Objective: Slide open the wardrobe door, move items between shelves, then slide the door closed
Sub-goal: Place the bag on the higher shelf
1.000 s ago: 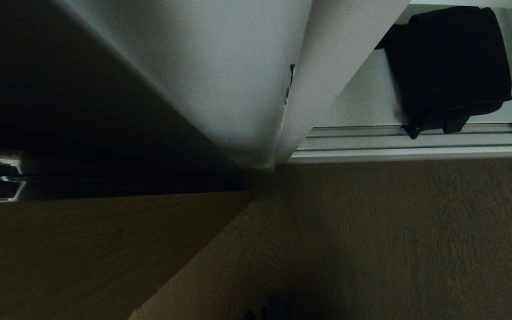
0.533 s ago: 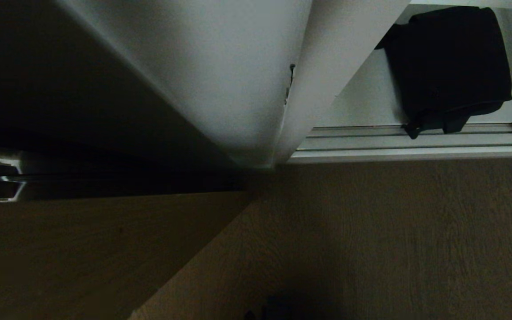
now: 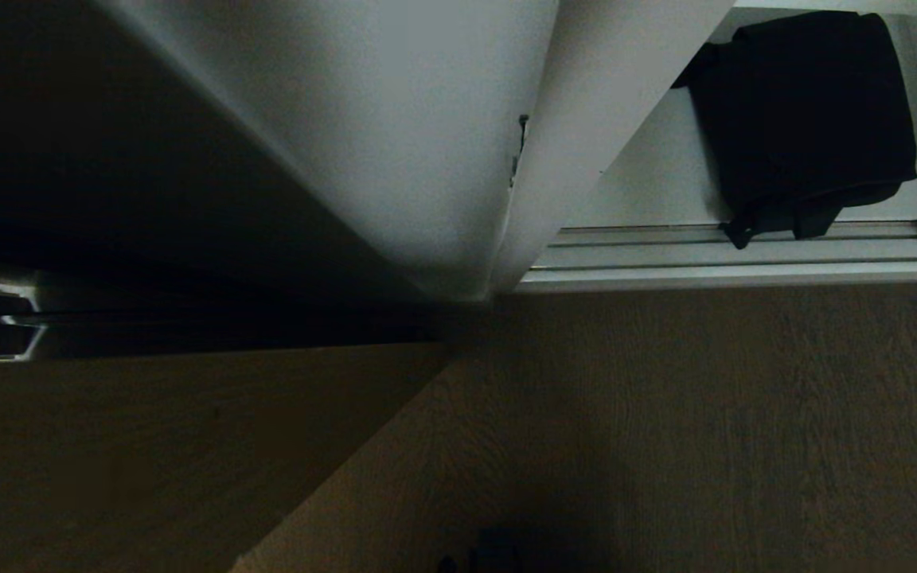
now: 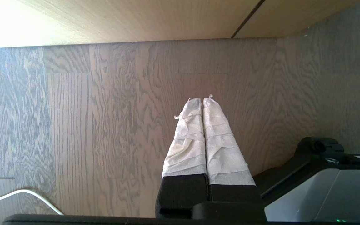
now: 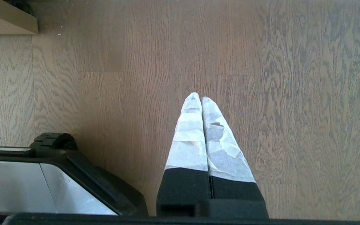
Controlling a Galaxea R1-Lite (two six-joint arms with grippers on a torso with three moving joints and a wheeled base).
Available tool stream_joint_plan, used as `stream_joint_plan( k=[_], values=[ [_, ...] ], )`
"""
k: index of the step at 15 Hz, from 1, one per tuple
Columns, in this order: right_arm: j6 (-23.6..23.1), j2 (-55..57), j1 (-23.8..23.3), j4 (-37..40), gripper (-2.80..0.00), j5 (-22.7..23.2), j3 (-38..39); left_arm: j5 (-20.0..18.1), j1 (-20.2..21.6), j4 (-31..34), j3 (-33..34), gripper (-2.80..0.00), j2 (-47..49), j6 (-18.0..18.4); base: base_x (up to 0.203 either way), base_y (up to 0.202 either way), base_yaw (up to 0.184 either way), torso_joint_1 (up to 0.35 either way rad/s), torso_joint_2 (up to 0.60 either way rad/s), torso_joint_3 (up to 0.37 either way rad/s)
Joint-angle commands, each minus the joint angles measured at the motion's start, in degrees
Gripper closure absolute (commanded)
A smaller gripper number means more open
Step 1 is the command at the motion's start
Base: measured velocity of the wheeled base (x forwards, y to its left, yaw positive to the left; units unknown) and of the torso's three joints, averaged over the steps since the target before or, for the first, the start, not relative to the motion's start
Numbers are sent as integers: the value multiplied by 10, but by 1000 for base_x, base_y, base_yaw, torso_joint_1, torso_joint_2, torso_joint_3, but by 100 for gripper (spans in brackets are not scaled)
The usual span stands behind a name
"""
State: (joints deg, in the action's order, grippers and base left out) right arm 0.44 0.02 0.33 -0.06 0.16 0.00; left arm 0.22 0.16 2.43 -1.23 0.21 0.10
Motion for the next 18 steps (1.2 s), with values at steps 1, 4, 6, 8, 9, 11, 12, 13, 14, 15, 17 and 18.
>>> stream_joint_plan(
  k=[1,4,6,8,9,11,12,13,14,15,17,18],
  values=[
    [0,-2,0,0,0,0,1,0,0,0,0,0,0,0,0,0,0,0,0,0],
    [0,-2,0,0,0,0,1,0,0,0,0,0,0,0,0,0,0,0,0,0],
    [0,-2,0,0,0,0,1,0,0,0,0,0,0,0,10,-77,9,6,0,4],
    [0,-2,0,0,0,0,1,0,0,0,0,0,0,0,1,-175,1,3,0,4],
    [0,-2,0,0,0,0,1,0,0,0,0,0,0,0,0,-199,-2,1,0,-2],
    [0,-2,0,0,0,0,1,1,0,0,0,0,0,-1,0,-185,1,0,2,5],
    [0,-2,1,0,0,0,1,0,0,0,0,0,-1,0,0,-120,2,-2,7,2],
    [0,-2,0,0,0,0,1,0,0,0,0,0,0,-1,0,-54,1,2,3,-1],
    [0,-2,0,0,0,0,1,0,0,0,0,0,0,0,0,0,0,0,0,0],
    [0,-2,0,0,0,0,1,0,0,0,0,0,0,0,0,0,0,0,0,0],
    [0,-2,0,0,0,0,1,0,0,0,0,0,0,0,0,0,0,0,0,0],
    [0,-2,0,0,0,0,1,0,0,0,0,0,0,0,0,0,0,0,0,0]
  ],
)
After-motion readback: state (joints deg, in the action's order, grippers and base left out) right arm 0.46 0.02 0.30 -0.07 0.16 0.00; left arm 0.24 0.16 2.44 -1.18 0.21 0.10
